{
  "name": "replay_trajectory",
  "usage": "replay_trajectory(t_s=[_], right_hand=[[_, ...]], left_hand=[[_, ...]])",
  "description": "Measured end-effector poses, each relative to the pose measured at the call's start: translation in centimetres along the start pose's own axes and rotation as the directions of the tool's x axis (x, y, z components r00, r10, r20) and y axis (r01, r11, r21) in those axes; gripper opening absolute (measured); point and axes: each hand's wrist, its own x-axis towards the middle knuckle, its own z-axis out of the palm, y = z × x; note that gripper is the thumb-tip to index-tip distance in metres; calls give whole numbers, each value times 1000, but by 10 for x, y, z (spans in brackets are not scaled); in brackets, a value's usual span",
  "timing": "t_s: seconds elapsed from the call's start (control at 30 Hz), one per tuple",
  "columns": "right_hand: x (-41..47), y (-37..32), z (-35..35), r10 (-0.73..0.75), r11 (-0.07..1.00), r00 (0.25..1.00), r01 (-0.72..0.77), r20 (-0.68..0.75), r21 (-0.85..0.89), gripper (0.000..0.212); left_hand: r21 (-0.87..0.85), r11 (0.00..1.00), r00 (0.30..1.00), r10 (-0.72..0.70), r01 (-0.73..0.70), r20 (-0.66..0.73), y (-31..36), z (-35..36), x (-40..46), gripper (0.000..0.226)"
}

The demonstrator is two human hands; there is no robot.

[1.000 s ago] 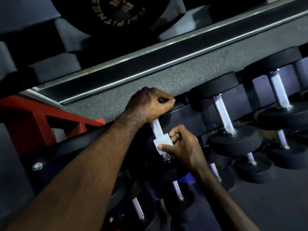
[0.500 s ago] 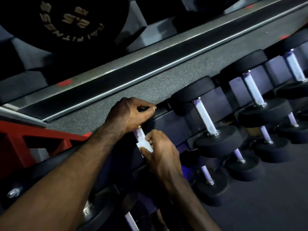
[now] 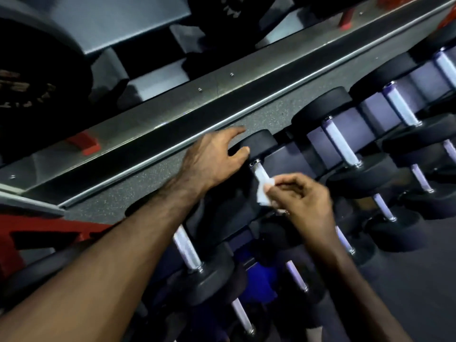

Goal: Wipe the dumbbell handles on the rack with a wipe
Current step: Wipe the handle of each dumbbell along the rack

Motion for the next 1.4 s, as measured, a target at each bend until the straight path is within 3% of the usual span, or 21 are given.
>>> replay_trajectory(t_s=[0.13, 0.23, 0.3, 0.43, 0.63, 0.73, 0.87, 0.97, 1.03, 1.13, 1.27, 1.4], right_hand=[[61, -1, -41, -109, 958, 994, 100, -17, -268, 11], [92, 20, -41, -68, 908, 988, 120, 141, -402, 7], [100, 32, -36, -35, 875, 961, 162, 274, -456, 2], [93, 48, -46, 17, 851, 929, 181, 370, -493, 9], [115, 34, -28, 0, 929, 925, 140, 380, -342, 12], [118, 32, -23, -23, 908, 913, 190, 408, -373, 10], [102, 46, -53, 96, 894, 876, 134, 474, -428, 12], [109, 47, -43, 102, 975, 883, 3, 459, -222, 11], [121, 44, -29, 66, 988, 893, 2, 445, -152, 12], [123, 43, -33, 70, 979, 870, 33, 488, -199, 14], [115, 51, -56, 200, 967, 798, -68, 569, -244, 18], [124, 39, -29, 139, 990, 851, -107, 507, -92, 20]], left_hand=[[-50, 999, 1000, -9, 10, 6, 35, 27, 38, 69], [111, 992, 997, -69, 64, 40, 55, 51, 58, 56], [208, 969, 991, -132, 136, -35, 59, 61, 66, 42], [203, 964, 984, -163, 173, -69, 57, 63, 72, 39], [223, 966, 991, -119, 128, -55, 51, 66, 74, 47], [244, 959, 985, -119, 146, -122, 54, 69, 71, 40], [287, 941, 978, -141, 182, -156, 57, 70, 72, 37], [299, 936, 975, -136, 184, -174, 59, 72, 73, 37], [299, 936, 972, -131, 186, -193, 60, 73, 71, 37], [286, 935, 968, -155, 207, -196, 59, 72, 70, 38], [285, 931, 965, -175, 227, -195, 62, 72, 69, 38], [282, 931, 962, -180, 234, -203, 63, 72, 68, 37]])
